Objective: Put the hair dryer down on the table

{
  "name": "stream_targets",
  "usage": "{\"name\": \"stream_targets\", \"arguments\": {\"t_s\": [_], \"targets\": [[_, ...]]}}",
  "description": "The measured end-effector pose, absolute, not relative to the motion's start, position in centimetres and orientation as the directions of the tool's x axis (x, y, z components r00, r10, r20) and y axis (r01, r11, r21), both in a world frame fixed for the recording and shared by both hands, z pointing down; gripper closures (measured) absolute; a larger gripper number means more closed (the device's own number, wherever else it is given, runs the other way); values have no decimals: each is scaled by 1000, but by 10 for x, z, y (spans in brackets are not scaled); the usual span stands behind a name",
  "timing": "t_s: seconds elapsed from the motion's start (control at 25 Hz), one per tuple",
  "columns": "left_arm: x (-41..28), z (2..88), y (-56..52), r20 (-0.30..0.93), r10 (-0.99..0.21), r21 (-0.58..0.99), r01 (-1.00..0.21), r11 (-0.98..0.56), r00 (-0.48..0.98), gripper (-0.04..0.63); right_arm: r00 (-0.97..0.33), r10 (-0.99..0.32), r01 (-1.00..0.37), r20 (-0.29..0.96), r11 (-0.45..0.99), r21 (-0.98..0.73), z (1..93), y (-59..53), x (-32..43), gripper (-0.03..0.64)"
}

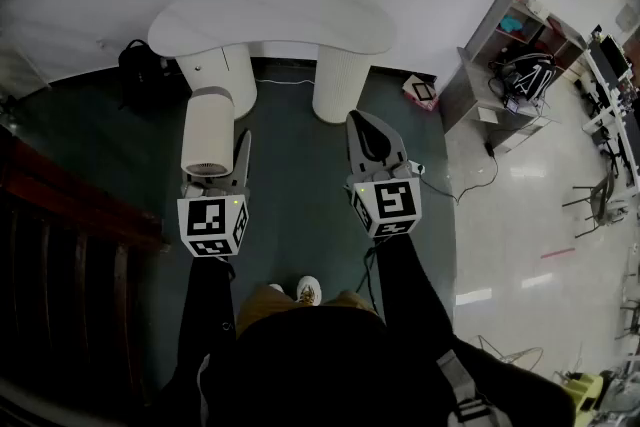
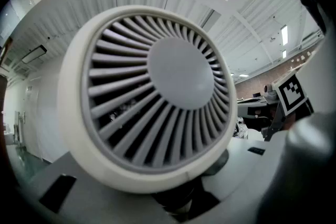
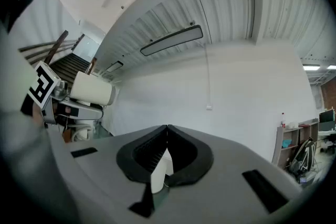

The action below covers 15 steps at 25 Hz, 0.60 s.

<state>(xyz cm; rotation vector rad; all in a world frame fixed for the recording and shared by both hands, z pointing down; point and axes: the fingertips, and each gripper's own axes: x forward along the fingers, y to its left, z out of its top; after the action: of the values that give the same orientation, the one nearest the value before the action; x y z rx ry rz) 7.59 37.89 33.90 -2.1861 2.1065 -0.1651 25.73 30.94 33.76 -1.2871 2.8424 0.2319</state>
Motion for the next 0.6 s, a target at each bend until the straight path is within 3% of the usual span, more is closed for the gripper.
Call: {"name": "stream_targets", "arguments": {"t_s": [0.6], "targets": [[77,342,360,27,-998,-151,-986,-67,64,399,-677,-732,-735,-72,670,103,340,296,252,589]]}}
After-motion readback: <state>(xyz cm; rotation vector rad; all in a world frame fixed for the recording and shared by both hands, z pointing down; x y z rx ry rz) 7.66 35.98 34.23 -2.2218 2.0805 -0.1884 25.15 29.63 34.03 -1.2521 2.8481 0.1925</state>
